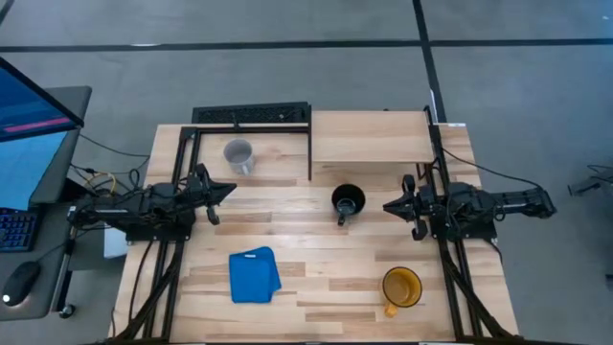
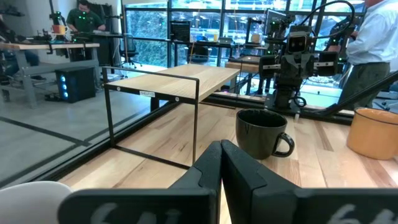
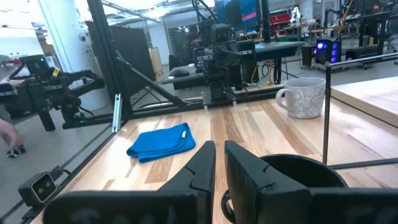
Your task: Stack small to large cups/mugs on shelf
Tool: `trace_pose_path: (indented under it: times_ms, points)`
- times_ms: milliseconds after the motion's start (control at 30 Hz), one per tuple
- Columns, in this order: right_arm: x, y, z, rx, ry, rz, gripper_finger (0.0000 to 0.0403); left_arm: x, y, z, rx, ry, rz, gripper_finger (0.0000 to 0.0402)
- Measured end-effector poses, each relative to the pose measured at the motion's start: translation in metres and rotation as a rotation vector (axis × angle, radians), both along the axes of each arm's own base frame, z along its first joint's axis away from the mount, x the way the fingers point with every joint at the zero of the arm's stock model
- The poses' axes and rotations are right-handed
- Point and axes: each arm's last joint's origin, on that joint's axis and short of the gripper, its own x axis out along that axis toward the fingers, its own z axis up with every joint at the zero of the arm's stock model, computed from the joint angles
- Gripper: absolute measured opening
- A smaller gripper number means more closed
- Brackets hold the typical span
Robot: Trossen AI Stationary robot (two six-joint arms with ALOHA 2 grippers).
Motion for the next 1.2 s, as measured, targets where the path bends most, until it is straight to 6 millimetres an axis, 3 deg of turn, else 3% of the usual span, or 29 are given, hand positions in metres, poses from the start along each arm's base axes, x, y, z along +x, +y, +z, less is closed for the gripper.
trace_pose_path:
  times_ms: [800, 1000, 1200]
  points:
    - [0.000, -0.001, 0.001, 0.001, -0.013, -0.048, 0.0059, 0.000, 0.000, 0.000, 0.000, 0.000, 0.000, 0.0000]
    - [-0.001, -0.003, 0.012, -0.082, -0.132, -0.107, 0.0059, 0.000, 0.000, 0.000, 0.008, 0.002, 0.013, 0.0000]
    - [-0.005, -0.011, 0.031, -0.107, -0.314, -0.296, 0.0059, 0.000, 0.001, 0.001, 0.029, -0.007, 0.020, 0.0000]
